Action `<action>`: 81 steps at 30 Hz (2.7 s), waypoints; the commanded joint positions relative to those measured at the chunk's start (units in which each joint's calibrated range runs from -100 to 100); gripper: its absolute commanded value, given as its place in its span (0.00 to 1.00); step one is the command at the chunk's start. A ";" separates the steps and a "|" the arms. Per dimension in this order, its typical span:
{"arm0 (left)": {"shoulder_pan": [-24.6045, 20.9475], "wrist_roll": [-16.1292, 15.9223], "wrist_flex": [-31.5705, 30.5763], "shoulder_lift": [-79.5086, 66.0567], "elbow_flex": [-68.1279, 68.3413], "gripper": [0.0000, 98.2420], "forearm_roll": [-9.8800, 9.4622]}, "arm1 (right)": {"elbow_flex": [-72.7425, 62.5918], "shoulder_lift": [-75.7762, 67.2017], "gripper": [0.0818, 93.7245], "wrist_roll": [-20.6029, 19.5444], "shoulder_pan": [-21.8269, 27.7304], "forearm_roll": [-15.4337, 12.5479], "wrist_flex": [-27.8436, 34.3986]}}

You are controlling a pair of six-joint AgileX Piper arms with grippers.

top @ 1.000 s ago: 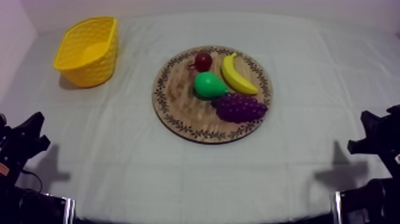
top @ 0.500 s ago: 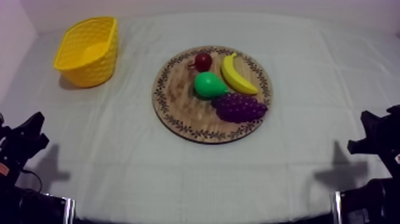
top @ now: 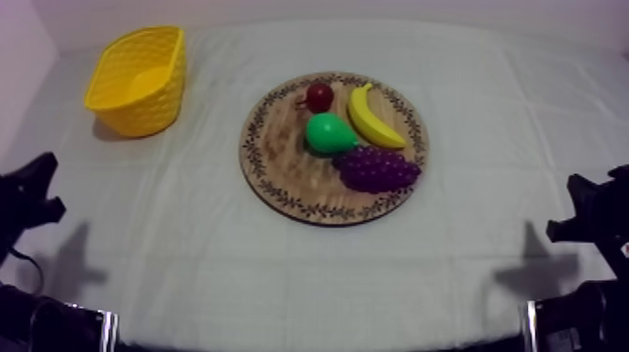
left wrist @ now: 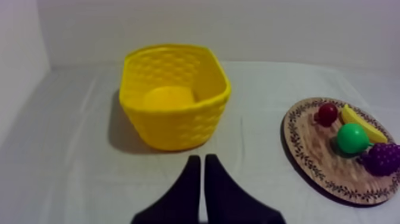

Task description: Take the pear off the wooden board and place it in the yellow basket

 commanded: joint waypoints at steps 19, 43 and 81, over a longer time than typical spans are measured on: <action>18.17 -7.56 17.38 60.35 -70.94 0.00 -9.82 | 0.04 -0.02 0.00 0.01 -0.01 0.00 0.06; 29.86 -6.71 13.40 98.75 -80.71 0.00 -12.70 | 0.04 -0.02 0.00 0.02 -0.01 0.00 0.06; 29.48 -3.61 19.18 113.87 -84.92 0.96 -14.54 | 0.04 -0.02 0.00 0.02 -0.01 0.00 0.06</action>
